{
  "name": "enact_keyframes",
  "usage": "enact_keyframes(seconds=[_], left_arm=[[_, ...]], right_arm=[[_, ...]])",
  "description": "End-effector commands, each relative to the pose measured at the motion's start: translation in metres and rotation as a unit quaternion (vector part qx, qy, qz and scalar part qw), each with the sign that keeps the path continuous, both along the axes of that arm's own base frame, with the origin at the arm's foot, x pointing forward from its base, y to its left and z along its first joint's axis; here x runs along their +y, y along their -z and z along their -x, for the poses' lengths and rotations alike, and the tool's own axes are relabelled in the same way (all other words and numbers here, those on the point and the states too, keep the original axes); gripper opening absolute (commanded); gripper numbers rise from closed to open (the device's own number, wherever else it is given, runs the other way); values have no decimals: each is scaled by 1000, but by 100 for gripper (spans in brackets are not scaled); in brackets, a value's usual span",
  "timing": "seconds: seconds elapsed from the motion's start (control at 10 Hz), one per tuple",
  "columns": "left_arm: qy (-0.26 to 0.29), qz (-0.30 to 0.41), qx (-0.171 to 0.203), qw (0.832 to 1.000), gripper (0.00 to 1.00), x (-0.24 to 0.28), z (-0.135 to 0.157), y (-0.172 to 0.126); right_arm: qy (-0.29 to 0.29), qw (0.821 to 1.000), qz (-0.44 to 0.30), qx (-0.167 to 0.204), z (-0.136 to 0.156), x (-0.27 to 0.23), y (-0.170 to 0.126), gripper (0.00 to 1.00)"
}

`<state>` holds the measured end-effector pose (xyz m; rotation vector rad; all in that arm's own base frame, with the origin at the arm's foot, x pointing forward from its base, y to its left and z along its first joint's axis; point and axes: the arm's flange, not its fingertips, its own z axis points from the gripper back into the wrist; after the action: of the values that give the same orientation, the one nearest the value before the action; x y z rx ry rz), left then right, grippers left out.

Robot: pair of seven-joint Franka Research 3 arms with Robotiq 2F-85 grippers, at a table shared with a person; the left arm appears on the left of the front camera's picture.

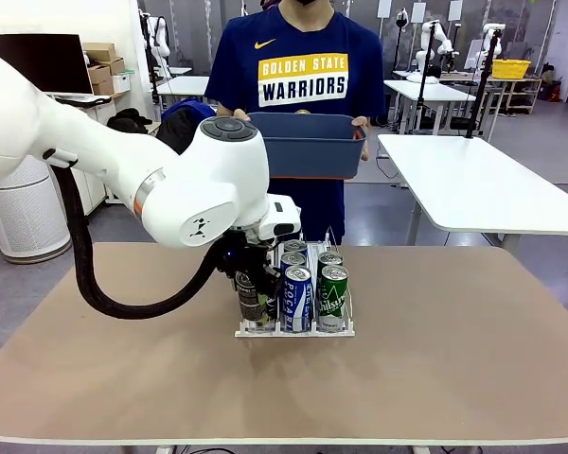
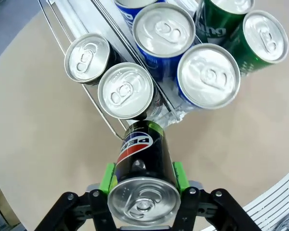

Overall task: Fill the beverage cans into the dispenser.
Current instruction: Place the picked Pepsi coke in the line of the Automatic Can Dispenser with the same cans.

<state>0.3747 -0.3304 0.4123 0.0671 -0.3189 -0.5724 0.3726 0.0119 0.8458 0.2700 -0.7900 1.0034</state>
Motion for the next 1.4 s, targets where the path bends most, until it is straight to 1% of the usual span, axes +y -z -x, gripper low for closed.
enact_keyframes(seconds=[0.0, 0.2, 0.4, 0.6, 0.9, 1.1, 1.2, 1.3], left_arm=[[-7, 35, -26, 999, 58, -9, -24, 1], [-9, 57, -23, 998, 58, -6, -37, 4], [-14, 52, -10, 999, 58, -7, -45, 12], [-12, 45, 10, 999, 58, -5, -52, 24], [-2, 46, 49, 998, 58, -8, -54, 43], [19, 63, 76, 995, 58, -10, -52, 42], [-9, 37, 45, 998, 58, -6, -49, 42], [-9, 37, 45, 998, 58, -6, -49, 42]], right_arm=[[0, 1000, -2, 0, 0, 0, 0, 100], [0, 1000, -2, 0, 0, 0, 0, 100], [0, 1000, -2, 0, 0, 0, 0, 100], [0, 1000, -2, 0, 0, 0, 0, 100], [0, 1000, -2, 0, 0, 0, 0, 100], [0, 1000, -2, 0, 0, 0, 0, 100], [0, 1000, -2, 0, 0, 0, 0, 100], [0, 1000, -2, 0, 0, 0, 0, 100]])
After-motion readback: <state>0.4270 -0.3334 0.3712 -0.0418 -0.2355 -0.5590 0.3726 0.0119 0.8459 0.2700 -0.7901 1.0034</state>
